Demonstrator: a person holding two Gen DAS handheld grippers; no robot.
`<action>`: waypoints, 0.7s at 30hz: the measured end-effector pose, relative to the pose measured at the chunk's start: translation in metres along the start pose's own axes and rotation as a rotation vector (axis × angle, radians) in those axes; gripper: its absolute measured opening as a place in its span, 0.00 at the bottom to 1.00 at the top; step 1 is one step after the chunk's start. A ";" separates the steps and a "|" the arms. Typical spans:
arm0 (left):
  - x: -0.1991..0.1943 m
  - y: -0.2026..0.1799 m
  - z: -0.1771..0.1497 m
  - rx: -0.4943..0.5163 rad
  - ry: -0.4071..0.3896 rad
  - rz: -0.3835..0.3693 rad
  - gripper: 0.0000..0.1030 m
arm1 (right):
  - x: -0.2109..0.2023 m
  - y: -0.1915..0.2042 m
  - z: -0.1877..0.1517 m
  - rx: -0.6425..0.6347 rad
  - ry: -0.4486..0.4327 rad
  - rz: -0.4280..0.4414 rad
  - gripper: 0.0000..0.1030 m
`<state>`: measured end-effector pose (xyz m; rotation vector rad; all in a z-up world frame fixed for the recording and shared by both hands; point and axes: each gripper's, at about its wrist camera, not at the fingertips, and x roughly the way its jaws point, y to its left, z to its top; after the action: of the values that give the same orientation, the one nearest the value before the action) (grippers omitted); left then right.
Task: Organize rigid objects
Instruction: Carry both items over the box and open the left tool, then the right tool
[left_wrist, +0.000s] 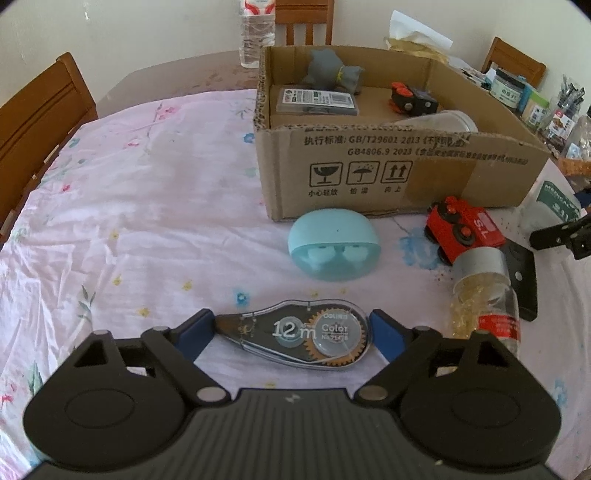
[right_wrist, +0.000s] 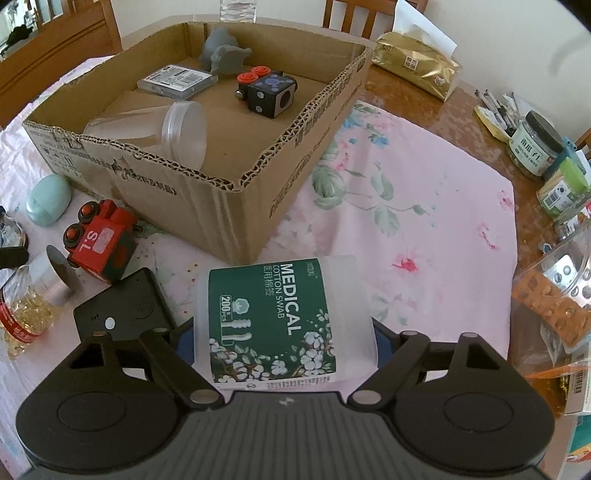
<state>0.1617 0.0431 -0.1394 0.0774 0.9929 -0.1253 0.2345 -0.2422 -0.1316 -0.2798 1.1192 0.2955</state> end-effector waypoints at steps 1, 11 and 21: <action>0.000 0.000 0.001 0.002 0.003 -0.002 0.87 | 0.000 0.001 0.000 0.000 0.000 -0.003 0.86; -0.018 0.000 0.016 0.099 0.037 -0.046 0.87 | -0.023 0.003 0.002 -0.022 -0.015 -0.005 0.85; -0.076 -0.020 0.068 0.265 -0.099 -0.109 0.87 | -0.082 0.001 0.017 -0.036 -0.119 0.019 0.85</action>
<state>0.1742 0.0203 -0.0386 0.2576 0.8777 -0.3571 0.2151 -0.2421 -0.0498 -0.2806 0.9998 0.3451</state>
